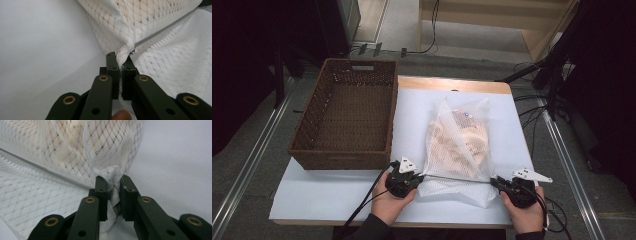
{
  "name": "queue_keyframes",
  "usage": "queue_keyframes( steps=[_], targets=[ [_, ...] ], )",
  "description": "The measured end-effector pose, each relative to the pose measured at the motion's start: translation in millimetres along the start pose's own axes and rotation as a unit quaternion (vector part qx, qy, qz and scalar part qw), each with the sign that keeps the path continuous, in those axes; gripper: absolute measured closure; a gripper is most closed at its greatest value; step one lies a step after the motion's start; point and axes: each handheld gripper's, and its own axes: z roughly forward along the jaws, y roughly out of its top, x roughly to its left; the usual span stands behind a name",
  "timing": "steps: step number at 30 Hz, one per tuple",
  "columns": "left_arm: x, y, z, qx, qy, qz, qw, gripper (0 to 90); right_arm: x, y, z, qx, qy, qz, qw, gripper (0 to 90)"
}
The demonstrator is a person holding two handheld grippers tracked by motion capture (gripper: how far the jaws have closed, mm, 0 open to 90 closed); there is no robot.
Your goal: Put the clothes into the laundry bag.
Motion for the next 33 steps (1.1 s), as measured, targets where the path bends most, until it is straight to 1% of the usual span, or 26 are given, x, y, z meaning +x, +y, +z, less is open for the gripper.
queue_keyframes(
  steps=[1, 2, 3, 4, 5, 6, 8, 9, 10, 11, 13, 15, 17, 19, 21, 24, 25, 27, 28, 30, 32, 33],
  targets=[
    [1.4, -1.7, -2.9, -0.009, -0.007, 0.0, 0.9999, 86.5, 0.5, -0.8, -0.2, -0.004, 0.001, -0.003, 1.0, 75.6],
    [3.8, -4.5, -7.8, -0.024, -0.019, -0.001, 0.9995, 83.7, 0.7, -1.9, -1.2, -0.006, 0.006, -0.006, 0.9999, 71.5],
    [6.2, -7.2, -13.0, -0.037, -0.024, 0.0, 0.999, 75.7, 0.0, -3.7, -4.0, -0.011, 0.008, -0.008, 0.9999, 65.8],
    [8.2, -9.3, -17.7, -0.046, -0.026, 0.002, 0.9986, 69.4, -1.4, -5.0, -7.3, -0.018, 0.01, -0.009, 0.9997, 63.0],
    [12.3, -13.3, -25.6, -0.059, -0.03, 0.004, 0.9978, 64.1, -2.4, -5.9, -10.1, -0.023, 0.014, -0.004, 0.9996, 60.1],
    [15.1, -15.6, -30.6, -0.065, -0.029, 0.004, 0.9974, 60.3, -4.9, -6.9, -14.3, -0.033, 0.021, 0.001, 0.9992, 55.9],
    [24.4, -20.8, -44.0, -0.081, -0.034, -0.004, 0.9962, 55.4, -8.2, -6.8, -18.7, -0.047, 0.025, 0.008, 0.9986, 50.8],
    [28.9, -23.4, -50.8, -0.089, -0.037, -0.012, 0.9953, 55.9, -8.9, -6.3, -20.5, -0.053, 0.027, 0.013, 0.9981, 48.1],
    [34.1, -26.4, -59.1, -0.099, -0.036, -0.015, 0.9944, 54.4, -9.3, -5.9, -21.2, -0.06, 0.029, 0.013, 0.9977, 45.8],
    [36.7, -28.2, -63.8, -0.105, -0.032, -0.017, 0.9939, 51.0, -8.5, -5.5, -22.1, -0.064, 0.031, 0.008, 0.9974, 42.6],
    [44.6, -34.9, -77.4, -0.125, -0.033, -0.027, 0.9912, 46.2, -5.9, -5.1, -24.0, -0.07, 0.027, -0.001, 0.9971, 37.6],
    [50.2, -40.2, -86.2, -0.138, -0.031, -0.034, 0.9894, 38.8, -3.5, -5.2, -25.8, -0.077, 0.027, -0.005, 0.9967, 34.1],
    [56.8, -48.2, -94.8, -0.158, -0.02, -0.032, 0.9868, 30.9, -2.2, -7.0, -28.5, -0.082, 0.028, -0.015, 0.9961, 31.5],
    [61.8, -53.4, -100.5, -0.162, -0.008, -0.034, 0.9862, 26.6, -2.6, -8.6, -30.8, -0.083, 0.028, -0.019, 0.9959, 28.6],
    [68.0, -58.6, -106.9, -0.166, -0.002, -0.037, 0.9855, 22.5, -4.7, -10.5, -33.9, -0.088, 0.028, -0.02, 0.9955, 26.9],
    [77.5, -63.7, -117.2, -0.147, 0.004, -0.052, 0.9877, 16.2, -10.5, -12.2, -38.4, -0.098, 0.032, -0.012, 0.9946, 22.5],
    [80.7, -65.9, -120.9, -0.143, 0.003, -0.045, 0.9886, 14.0, -13.0, -12.5, -39.6, -0.102, 0.034, -0.011, 0.9942, 21.3],
    [87.2, -69.6, -128.8, -0.152, -0.001, -0.047, 0.9873, 12.4, -16.6, -13.2, -41.1, -0.106, 0.036, -0.001, 0.9937, 18.2],
    [91.9, -71.9, -133.4, -0.16, -0.008, -0.049, 0.9858, 11.1, -18.6, -13.6, -41.2, -0.107, 0.037, -0.002, 0.9935, 17.0],
    [100.9, -75.8, -140.8, -0.174, -0.02, -0.044, 0.9837, 7.3, -21.0, -14.7, -41.2, -0.104, 0.033, -0.001, 0.9941, 16.5],
    [106.2, -78.0, -144.6, -0.172, -0.009, -0.04, 0.9843, 7.0, -23.1, -15.9, -41.2, -0.103, 0.026, 0.001, 0.9944, 15.7],
    [110.3, -80.2, -146.7, -0.171, 0.001, -0.036, 0.9847, 7.0, -24.2, -16.2, -41.4, -0.103, 0.025, 0.001, 0.9944, 15.5]
  ],
)
